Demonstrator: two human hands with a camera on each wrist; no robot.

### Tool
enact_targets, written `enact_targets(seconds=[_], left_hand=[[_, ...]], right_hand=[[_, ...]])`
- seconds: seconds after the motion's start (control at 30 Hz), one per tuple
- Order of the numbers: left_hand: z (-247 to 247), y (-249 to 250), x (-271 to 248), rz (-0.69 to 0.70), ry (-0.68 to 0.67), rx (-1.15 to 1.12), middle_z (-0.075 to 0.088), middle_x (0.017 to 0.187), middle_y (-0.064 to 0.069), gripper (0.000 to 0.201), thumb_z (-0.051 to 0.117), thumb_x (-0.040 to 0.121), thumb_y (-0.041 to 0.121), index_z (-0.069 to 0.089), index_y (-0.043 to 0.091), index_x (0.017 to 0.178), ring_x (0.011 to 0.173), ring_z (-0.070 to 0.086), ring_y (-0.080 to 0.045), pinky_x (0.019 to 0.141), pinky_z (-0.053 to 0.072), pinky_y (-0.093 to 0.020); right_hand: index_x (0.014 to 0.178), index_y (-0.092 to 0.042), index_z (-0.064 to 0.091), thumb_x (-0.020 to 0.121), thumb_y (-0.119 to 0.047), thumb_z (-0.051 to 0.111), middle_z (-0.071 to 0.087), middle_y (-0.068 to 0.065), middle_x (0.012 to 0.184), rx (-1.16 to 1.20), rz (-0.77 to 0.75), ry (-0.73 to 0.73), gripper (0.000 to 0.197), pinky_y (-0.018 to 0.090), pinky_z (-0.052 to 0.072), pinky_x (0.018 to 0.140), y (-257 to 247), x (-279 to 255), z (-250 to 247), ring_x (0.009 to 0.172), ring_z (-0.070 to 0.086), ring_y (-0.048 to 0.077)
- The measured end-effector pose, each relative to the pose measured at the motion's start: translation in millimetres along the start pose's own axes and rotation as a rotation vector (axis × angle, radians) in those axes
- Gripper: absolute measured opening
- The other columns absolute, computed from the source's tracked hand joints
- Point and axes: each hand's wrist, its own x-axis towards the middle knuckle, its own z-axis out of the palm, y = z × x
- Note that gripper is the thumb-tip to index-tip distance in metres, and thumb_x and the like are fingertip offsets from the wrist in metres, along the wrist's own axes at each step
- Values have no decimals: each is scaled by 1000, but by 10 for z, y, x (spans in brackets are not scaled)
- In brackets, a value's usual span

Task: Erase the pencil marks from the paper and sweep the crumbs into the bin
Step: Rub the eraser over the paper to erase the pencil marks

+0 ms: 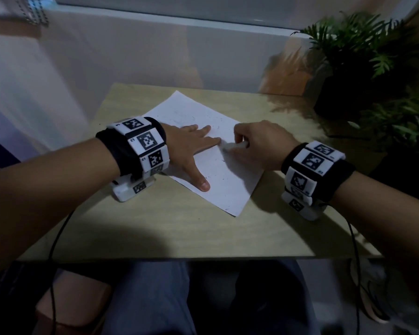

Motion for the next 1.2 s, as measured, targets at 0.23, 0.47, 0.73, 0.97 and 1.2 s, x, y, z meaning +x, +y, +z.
enact_targets(seconds=[0.23,0.47,0.73,0.97,1.2], left_hand=[[-21,4,-2,-7,-16,-8,-27,165,9,143,54,47,97,-18,40,157,155,-18,-19,125,1,-55],[-38,11,-1,-4,-19,-11,-26,166,7,142,56,49,95,-17,40,157,155,-18,-20,125,3,-57],[-36,16,-16,-7,-20,-19,-26,166,8,142,59,50,93,-17,39,158,154,-19,-19,125,1,-56],[-14,8,-14,-3,-3,-26,-26,165,10,146,58,48,94,-21,37,156,154,-18,-17,126,0,-52],[-37,64,-18,-14,1,17,-26,166,7,128,49,68,91,-17,30,159,155,-16,-19,126,0,-47]], right_hand=[[84,-27,60,79,-69,64,60,-6,82,42,73,-66,43,33,43,64,192,113,-50,78,57,20],[89,-26,63,79,-66,66,59,-11,78,141,-42,-150,41,27,39,61,78,80,-35,71,53,7],[83,-23,61,80,-65,65,61,-7,79,107,16,-75,42,31,44,64,149,146,-16,74,56,16],[79,-24,55,85,-59,59,56,-7,76,2,163,36,36,33,38,62,243,207,-54,78,56,23],[86,-24,62,80,-62,68,62,-3,86,122,112,-84,39,32,46,69,201,207,-59,81,59,19]])
